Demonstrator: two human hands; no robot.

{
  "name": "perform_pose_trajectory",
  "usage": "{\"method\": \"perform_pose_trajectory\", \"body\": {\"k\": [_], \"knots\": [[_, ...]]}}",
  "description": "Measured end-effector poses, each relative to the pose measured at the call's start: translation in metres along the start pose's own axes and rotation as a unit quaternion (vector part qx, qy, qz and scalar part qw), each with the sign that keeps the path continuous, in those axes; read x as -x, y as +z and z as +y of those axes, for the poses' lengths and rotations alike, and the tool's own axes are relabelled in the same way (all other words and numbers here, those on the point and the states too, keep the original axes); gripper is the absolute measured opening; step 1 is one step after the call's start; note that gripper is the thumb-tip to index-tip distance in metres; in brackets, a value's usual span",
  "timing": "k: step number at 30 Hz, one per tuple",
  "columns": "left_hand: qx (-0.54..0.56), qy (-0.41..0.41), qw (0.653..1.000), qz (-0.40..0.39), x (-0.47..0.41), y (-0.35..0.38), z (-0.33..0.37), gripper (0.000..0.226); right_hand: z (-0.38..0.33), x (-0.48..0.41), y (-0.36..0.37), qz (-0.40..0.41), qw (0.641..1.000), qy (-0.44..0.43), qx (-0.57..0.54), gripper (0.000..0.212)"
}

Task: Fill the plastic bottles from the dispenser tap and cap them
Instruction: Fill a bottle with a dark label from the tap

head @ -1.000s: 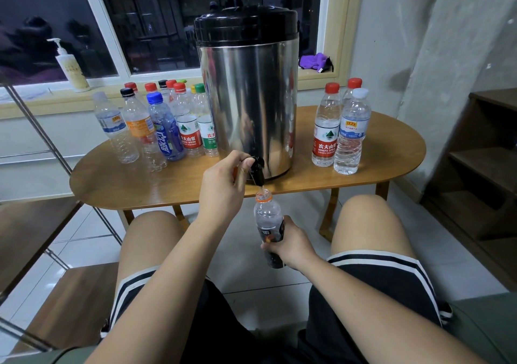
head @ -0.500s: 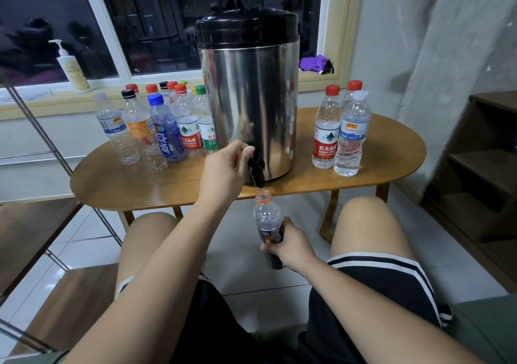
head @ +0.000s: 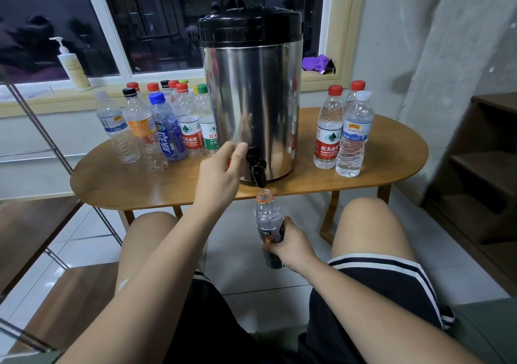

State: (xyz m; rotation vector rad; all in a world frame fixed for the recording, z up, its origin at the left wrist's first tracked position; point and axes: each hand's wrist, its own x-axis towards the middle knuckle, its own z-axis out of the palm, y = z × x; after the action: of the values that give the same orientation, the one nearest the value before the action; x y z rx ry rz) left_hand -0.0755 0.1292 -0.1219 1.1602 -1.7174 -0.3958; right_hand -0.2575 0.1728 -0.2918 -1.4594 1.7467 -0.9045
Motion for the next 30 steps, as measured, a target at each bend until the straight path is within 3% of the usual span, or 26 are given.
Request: {"method": "perform_pose_trajectory", "body": {"k": [5, 9, 14, 17, 22, 30], "knots": [[0.075, -0.124, 0.989, 0.032, 0.023, 0.002, -0.025, 0.036, -0.002, 0.002, -0.001, -0.007, 1.0, -0.007, 0.001, 0.06], [-0.007, -0.195, 0.98, -0.048, 0.041, 0.006, -0.052, 0.031, -0.002, 0.004, -0.002, -0.012, 1.0, -0.011, 0.005, 0.062], [-0.067, -0.162, 0.972, -0.154, 0.059, 0.004, -0.071, 0.021, -0.003, 0.01, 0.0, -0.013, 1.0, -0.023, 0.006, 0.059], [-0.044, -0.116, 0.984, -0.131, 0.067, 0.0, -0.063, 0.028, -0.004, 0.014, 0.001, -0.029, 0.999, -0.03, 0.02, 0.062], [0.037, -0.131, 0.987, -0.087, 0.07, 0.003, -0.045, 0.042, -0.005, 0.019, 0.002, -0.058, 0.997, -0.031, 0.033, 0.063], [-0.087, -0.061, 0.985, -0.138, 0.061, 0.004, -0.039, 0.052, -0.009, 0.025, 0.0, -0.076, 0.996, -0.042, 0.036, 0.062]]}}
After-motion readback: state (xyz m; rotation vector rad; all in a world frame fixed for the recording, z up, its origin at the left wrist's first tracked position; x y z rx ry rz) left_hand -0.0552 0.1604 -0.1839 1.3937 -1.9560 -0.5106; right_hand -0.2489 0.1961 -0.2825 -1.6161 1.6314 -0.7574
